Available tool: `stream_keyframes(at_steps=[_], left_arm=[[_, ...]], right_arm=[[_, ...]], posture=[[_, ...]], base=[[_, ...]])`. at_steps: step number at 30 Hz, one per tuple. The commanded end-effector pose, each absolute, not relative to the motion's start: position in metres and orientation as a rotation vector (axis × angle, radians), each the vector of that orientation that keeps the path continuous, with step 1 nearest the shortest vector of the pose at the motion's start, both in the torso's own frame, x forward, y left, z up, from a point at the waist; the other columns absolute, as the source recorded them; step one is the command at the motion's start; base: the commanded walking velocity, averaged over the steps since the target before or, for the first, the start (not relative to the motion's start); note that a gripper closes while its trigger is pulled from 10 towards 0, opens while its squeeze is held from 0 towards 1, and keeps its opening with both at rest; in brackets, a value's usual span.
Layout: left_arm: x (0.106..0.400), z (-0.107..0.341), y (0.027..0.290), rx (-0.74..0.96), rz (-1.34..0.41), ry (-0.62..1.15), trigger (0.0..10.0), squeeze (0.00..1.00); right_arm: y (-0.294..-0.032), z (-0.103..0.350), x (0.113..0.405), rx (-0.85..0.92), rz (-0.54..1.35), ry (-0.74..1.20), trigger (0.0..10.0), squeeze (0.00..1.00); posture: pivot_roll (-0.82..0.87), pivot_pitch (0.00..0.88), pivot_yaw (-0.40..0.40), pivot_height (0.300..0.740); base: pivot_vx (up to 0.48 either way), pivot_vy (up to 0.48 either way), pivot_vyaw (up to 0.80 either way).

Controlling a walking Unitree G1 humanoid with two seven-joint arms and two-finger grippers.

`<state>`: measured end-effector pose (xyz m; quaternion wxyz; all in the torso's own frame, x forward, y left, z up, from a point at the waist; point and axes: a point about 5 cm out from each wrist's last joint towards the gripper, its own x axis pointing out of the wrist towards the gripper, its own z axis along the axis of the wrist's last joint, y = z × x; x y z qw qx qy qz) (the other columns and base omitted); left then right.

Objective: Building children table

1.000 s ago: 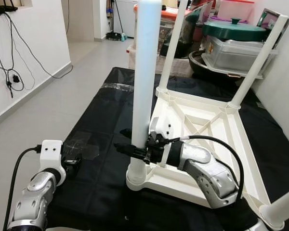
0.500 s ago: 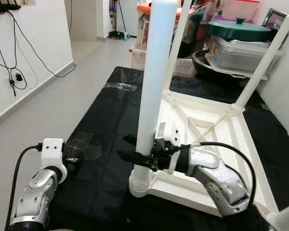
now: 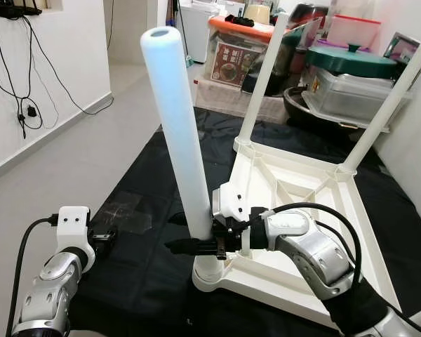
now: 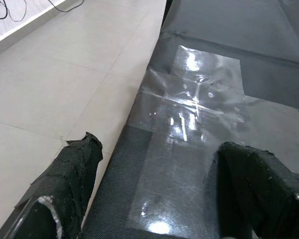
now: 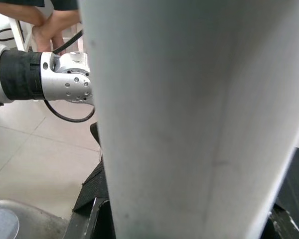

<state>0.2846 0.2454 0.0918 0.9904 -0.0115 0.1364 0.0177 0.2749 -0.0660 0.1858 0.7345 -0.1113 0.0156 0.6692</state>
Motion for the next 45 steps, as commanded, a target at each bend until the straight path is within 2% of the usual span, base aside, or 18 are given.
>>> stream_keyframes(at_steps=[1,10,11,12,13,15,17,19,20,22,25,34,39,42,43,44,45], left_arm=[[0.285,0.091,0.242,-0.038,0.029,0.267,10.0,0.0],[0.287,0.091,0.24,-0.053,0.026,0.268,10.0,0.0],[0.287,0.09,0.24,-0.055,0.029,0.269,10.0,0.0],[0.286,0.09,0.241,-0.057,0.033,0.27,10.0,0.0],[0.286,0.09,0.241,-0.057,0.033,0.27,10.0,0.0],[0.285,0.089,0.242,-0.059,0.039,0.273,10.0,0.0],[0.284,0.089,0.242,-0.059,0.041,0.274,10.0,0.0],[0.284,0.088,0.243,-0.06,0.046,0.275,10.0,0.0],[0.284,0.088,0.243,-0.06,0.046,0.275,10.0,0.0],[0.285,0.088,0.244,-0.059,0.048,0.277,10.0,0.0],[0.287,0.089,0.246,-0.056,0.053,0.278,10.0,0.0],[0.292,0.09,0.246,-0.047,0.05,0.279,10.0,0.0],[0.294,0.091,0.247,-0.045,0.051,0.276,10.0,0.0],[0.295,0.092,0.247,-0.043,0.052,0.273,10.0,0.0],[0.295,0.092,0.246,-0.043,0.051,0.273,10.0,0.0],[0.295,0.092,0.246,-0.043,0.051,0.273,10.0,0.0],[0.296,0.091,0.246,-0.043,0.049,0.274,10.0,0.0]], right_arm=[[-0.072,0.158,0.27,-0.205,1.478,0.206,0.0,0.0],[-0.074,0.154,0.279,-0.166,1.396,0.21,0.0,0.0],[-0.074,0.153,0.287,-0.171,1.298,0.208,0.0,0.0],[-0.077,0.15,0.3,-0.157,1.112,0.211,0.0,0.0],[-0.077,0.15,0.3,-0.157,1.112,0.211,0.0,0.0],[-0.083,0.146,0.314,-0.129,0.877,0.231,0.0,0.0],[-0.085,0.144,0.316,-0.119,0.826,0.24,0.0,0.0],[-0.107,0.135,0.323,-0.038,0.5,0.262,0.0,0.0],[-0.107,0.135,0.323,-0.038,0.5,0.262,0.0,0.0],[-0.129,0.126,0.318,0.015,0.212,0.271,0.0,0.0],[-0.145,0.122,0.304,0.078,-0.034,0.261,0.0,0.0],[-0.163,0.126,0.295,0.131,-0.249,0.216,0.0,0.0],[-0.164,0.128,0.292,0.153,-0.301,0.196,0.0,0.0],[-0.161,0.135,0.291,0.168,-0.299,0.161,0.0,0.0],[-0.151,0.139,0.294,0.206,-0.2,0.141,0.0,0.0],[-0.151,0.139,0.294,0.206,-0.2,0.141,0.0,0.0],[-0.141,0.142,0.296,0.207,-0.063,0.14,0.0,0.0]], posture=[[0.18,0.0,-0.161,0.74],[0.17,0.0,-0.158,0.74],[0.17,0.0,-0.159,0.74],[0.17,0.0,-0.16,0.74],[0.17,0.0,-0.16,0.74],[0.17,0.0,-0.16,0.74],[0.17,0.0,-0.161,0.74],[0.16,0.0,-0.154,0.74],[0.16,0.0,-0.154,0.74],[0.16,0.0,-0.143,0.74],[0.15,0.0,-0.134,0.74],[0.14,0.0,-0.115,0.74],[0.14,0.0,-0.111,0.74],[0.14,0.0,-0.11,0.74],[0.14,0.0,-0.107,0.74],[0.14,0.0,-0.107,0.74],[0.13,0.0,-0.105,0.74]], base=[[0.0,0.0,0.0],[0.0,0.0,0.0],[0.0,0.0,0.0],[0.0,0.0,0.0],[0.0,0.0,0.0],[0.0,0.0,0.0],[0.0,0.0,0.0],[0.0,0.0,0.0],[0.0,0.0,0.0],[0.0,0.0,0.0],[0.0,0.0,0.0],[0.0,0.0,0.0],[0.0,0.0,0.0],[0.0,0.0,0.0],[0.0,0.0,0.0],[0.0,0.0,0.0],[0.0,0.0,0.0]])
